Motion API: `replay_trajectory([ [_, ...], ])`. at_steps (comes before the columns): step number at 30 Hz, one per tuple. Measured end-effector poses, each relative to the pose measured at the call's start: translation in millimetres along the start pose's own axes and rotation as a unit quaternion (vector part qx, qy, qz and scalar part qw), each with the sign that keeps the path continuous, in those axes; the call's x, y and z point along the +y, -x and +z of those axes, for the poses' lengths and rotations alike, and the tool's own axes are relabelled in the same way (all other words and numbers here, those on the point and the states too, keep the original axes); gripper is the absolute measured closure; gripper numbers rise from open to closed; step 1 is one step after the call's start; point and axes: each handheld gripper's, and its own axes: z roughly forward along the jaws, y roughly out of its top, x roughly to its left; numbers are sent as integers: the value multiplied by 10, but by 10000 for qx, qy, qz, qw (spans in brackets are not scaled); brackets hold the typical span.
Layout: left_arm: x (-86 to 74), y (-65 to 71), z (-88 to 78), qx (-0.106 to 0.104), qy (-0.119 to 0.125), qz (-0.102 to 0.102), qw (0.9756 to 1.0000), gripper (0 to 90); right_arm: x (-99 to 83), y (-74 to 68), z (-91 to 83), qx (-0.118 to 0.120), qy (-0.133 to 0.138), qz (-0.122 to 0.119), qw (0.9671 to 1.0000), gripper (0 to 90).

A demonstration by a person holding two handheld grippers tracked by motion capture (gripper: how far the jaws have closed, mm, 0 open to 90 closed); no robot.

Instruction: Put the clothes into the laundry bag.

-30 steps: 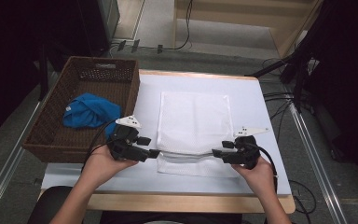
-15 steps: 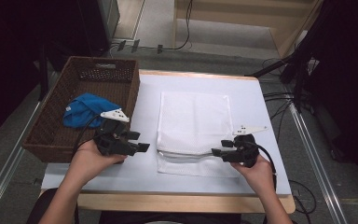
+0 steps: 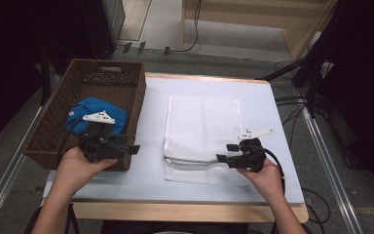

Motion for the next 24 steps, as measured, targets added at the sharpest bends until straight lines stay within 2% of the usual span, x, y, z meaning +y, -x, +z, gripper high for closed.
replay_trajectory([
  [5,-38,-28,-58,162,21,-31,9999,387,38,18,22,60,56,-15,10000,384],
  [8,-52,-58,-93,252,-41,-138,9996,397,56,16,36,75,52,-30,10000,384],
  [13,-45,-129,-174,362,48,-190,9992,396,77,-7,61,113,36,-82,9999,380],
  [17,14,-138,-259,549,90,-268,9981,396,82,-17,76,107,60,-139,9998,378],
  [19,59,-143,-294,625,118,-212,9978,392,82,-29,77,93,41,-181,9998,378],
  [21,104,-181,-299,585,116,-208,9980,389,90,-31,79,124,64,-175,9997,378],
  [24,176,-296,-291,589,121,-306,9977,385,98,-36,82,125,70,-193,9997,378],
])
